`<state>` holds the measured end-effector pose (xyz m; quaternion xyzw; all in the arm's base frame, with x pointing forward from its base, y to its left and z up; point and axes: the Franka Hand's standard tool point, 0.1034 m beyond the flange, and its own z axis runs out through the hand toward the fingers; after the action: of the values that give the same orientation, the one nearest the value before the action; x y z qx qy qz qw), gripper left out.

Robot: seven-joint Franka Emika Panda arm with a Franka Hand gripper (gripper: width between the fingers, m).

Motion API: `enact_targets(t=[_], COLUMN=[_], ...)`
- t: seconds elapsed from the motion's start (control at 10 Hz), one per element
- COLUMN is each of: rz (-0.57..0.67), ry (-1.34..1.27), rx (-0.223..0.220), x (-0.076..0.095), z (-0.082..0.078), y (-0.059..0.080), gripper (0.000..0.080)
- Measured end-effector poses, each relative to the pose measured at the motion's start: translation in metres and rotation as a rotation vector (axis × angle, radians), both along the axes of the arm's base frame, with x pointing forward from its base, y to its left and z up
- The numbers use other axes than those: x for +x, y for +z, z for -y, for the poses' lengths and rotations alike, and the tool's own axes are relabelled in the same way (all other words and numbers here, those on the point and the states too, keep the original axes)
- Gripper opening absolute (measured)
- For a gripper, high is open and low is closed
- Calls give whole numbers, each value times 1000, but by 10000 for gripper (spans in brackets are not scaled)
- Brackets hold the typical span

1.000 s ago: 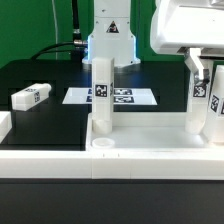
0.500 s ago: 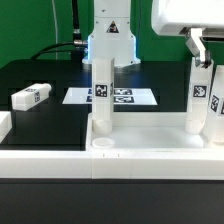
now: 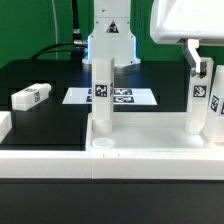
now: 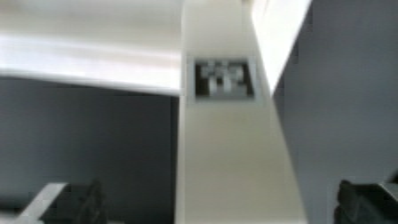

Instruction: Assemble desk

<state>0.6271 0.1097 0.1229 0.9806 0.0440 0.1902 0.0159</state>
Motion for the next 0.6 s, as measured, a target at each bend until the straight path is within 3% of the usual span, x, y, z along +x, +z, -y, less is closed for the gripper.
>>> enact_targets(t=[0.4, 0.6], rz=[-272, -304], ry=[-23, -28], rx=[-11, -14], x=[3, 7], z=[4, 5], y=[1, 1], gripper=[649, 649])
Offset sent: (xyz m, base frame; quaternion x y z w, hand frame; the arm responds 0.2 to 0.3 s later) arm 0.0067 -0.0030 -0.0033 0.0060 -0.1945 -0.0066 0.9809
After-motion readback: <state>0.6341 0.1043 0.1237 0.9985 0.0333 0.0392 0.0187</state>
